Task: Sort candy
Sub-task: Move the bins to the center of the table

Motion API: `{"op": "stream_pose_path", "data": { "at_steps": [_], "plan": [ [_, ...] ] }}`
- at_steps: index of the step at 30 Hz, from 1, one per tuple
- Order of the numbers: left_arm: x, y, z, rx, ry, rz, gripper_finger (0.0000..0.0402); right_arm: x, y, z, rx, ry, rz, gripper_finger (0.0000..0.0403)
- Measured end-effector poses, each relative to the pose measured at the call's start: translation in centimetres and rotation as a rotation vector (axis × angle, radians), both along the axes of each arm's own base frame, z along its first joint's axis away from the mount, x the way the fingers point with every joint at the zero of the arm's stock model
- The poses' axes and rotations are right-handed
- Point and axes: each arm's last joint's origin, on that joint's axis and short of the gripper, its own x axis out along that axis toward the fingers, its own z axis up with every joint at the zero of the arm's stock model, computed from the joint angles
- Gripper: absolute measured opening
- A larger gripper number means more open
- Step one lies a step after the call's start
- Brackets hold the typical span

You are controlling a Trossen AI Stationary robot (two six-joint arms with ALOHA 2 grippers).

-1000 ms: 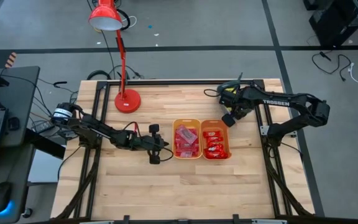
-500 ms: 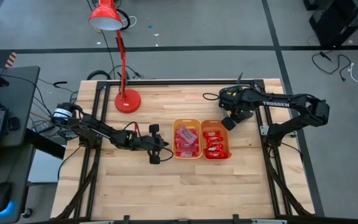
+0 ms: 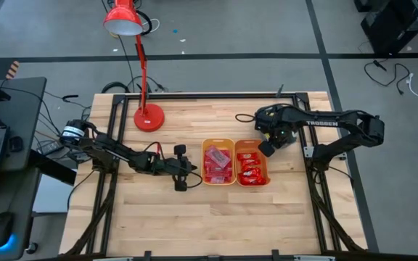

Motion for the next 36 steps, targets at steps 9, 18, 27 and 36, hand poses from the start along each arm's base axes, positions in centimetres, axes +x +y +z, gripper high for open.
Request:
{"op": "stream_pose_path", "data": {
  "at_steps": [9,18,27,36],
  "plan": [
    [0.0,0.0,0.1,-0.002,-0.008,0.000,0.0000,0.1,0.7,0.0,0.037,0.001,-0.005,0.0000],
    [0.0,0.0,0.0,-0.014,-0.007,0.009,0.0000,0.2,1.4,0.0,0.087,-0.002,-0.003,0.0000],
    [0.0,0.0,0.0,-0.015,-0.010,0.010,0.0000,0.5,2.5,0.1,0.158,-0.015,0.003,0.0000],
    [0.0,0.0,0.0,-0.016,-0.010,0.010,0.0000,0.8,4.0,0.1,0.220,-0.019,0.013,0.0000]
  ]
}}
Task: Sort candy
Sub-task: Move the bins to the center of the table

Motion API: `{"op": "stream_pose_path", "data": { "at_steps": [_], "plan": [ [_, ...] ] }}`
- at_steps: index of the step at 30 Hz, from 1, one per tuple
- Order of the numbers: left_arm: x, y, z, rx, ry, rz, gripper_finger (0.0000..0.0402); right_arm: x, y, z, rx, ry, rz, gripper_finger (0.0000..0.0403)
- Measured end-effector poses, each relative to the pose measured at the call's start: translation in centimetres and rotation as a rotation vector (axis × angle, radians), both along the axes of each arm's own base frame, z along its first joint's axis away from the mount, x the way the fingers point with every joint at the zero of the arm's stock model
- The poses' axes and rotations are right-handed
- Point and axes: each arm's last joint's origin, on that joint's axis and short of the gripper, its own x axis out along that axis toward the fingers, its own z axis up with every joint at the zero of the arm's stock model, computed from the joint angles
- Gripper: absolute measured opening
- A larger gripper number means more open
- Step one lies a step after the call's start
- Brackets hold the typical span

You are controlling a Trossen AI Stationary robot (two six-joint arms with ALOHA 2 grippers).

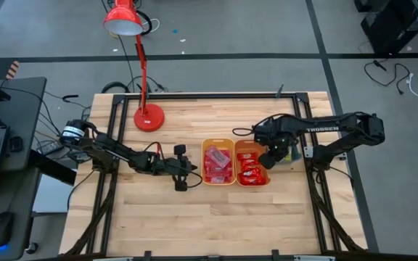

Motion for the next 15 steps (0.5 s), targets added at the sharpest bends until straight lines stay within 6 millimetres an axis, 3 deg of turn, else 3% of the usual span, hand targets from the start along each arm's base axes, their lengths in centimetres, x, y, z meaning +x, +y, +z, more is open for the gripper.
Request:
{"op": "stream_pose_path", "data": {
  "at_steps": [15],
  "plan": [
    [0.0,0.0,0.0,0.000,0.000,0.000,0.0000,0.3,2.5,0.0,0.065,0.013,0.011,0.0000]
  ]
}}
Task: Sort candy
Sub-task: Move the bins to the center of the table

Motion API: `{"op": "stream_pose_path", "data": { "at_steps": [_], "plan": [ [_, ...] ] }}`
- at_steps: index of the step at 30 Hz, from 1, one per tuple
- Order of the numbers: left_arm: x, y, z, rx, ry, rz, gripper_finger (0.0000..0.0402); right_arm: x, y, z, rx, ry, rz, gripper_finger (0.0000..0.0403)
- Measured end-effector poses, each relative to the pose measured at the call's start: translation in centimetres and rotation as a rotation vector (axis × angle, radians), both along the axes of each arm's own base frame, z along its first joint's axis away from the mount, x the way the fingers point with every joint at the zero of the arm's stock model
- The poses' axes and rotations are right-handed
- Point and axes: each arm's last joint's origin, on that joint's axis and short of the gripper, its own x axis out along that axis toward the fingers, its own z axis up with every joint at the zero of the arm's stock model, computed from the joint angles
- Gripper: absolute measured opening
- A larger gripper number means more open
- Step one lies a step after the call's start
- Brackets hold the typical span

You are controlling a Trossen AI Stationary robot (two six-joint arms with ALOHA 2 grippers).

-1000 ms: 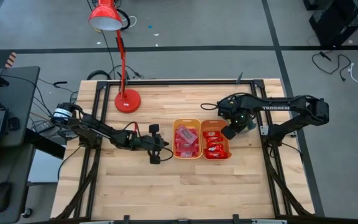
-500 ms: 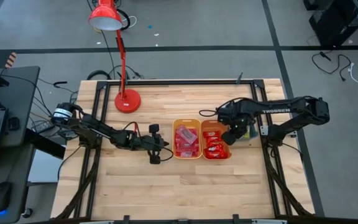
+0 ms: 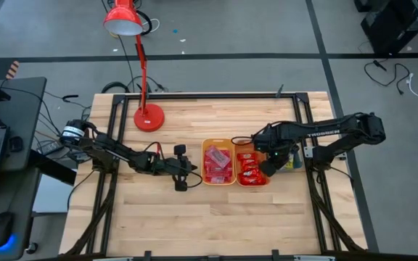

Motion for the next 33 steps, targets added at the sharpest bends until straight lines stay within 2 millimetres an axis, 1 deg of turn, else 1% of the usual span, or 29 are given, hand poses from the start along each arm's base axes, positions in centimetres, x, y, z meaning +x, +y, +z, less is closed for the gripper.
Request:
{"op": "stream_pose_path", "data": {
  "at_steps": [21,33],
  "plan": [
    [0.0,0.0,0.0,-0.005,-0.001,0.004,0.0000,0.5,2.8,0.0,0.062,-0.015,0.001,0.0000],
    [0.0,0.0,0.0,-0.006,-0.001,0.004,0.0000,0.4,3.7,0.0,0.062,-0.009,0.005,0.0000]
  ]
}}
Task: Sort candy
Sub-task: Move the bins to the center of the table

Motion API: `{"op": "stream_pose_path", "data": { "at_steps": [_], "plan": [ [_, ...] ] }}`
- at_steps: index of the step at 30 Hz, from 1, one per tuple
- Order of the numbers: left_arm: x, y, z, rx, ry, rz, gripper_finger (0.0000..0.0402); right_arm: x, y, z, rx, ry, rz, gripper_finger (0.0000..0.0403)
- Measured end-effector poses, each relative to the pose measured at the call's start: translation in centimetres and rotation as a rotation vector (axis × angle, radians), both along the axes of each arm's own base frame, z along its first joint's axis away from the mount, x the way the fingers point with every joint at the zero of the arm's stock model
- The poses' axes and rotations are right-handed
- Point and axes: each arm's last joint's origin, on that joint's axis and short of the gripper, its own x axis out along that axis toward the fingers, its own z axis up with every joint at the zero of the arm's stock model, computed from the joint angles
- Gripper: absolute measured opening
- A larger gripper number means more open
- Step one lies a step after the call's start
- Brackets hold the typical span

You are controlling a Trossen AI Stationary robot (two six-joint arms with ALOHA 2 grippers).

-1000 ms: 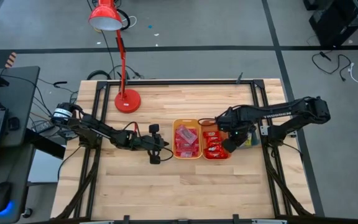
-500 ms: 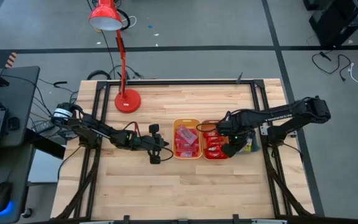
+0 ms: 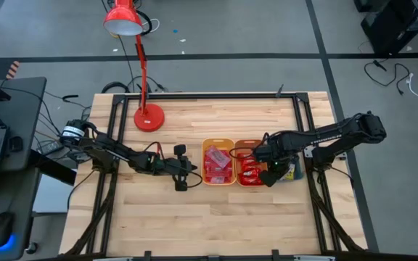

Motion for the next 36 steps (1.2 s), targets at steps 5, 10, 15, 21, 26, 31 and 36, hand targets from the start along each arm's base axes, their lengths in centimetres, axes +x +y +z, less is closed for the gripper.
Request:
{"op": "stream_pose_path", "data": {
  "at_steps": [5,10,15,21,26,31,36],
  "plan": [
    [0.00,0.00,0.00,0.000,0.000,0.000,0.0000,0.08,0.30,0.00,0.005,-0.007,0.000,0.0000],
    [0.00,0.00,0.00,0.000,0.000,0.000,0.0000,0.40,0.59,0.02,0.024,-0.041,0.004,0.0000],
    [0.00,0.01,-0.01,0.000,0.000,0.001,0.0000,0.35,0.63,0.02,0.027,-0.036,0.005,0.0000],
    [0.00,0.00,0.00,0.000,0.000,0.000,0.0000,0.30,0.63,0.02,0.028,-0.030,0.004,0.0000],
    [0.00,0.00,0.00,-0.001,0.000,0.000,0.0000,0.28,0.67,0.04,0.042,-0.022,-0.009,0.0000],
    [0.00,0.00,-0.01,-0.001,0.000,0.000,0.0000,0.21,0.68,0.06,0.048,-0.014,-0.009,0.0000],
    [0.00,0.00,-0.01,-0.001,0.000,0.000,0.0000,0.16,0.68,0.06,0.047,-0.008,-0.009,0.0000]
  ]
}}
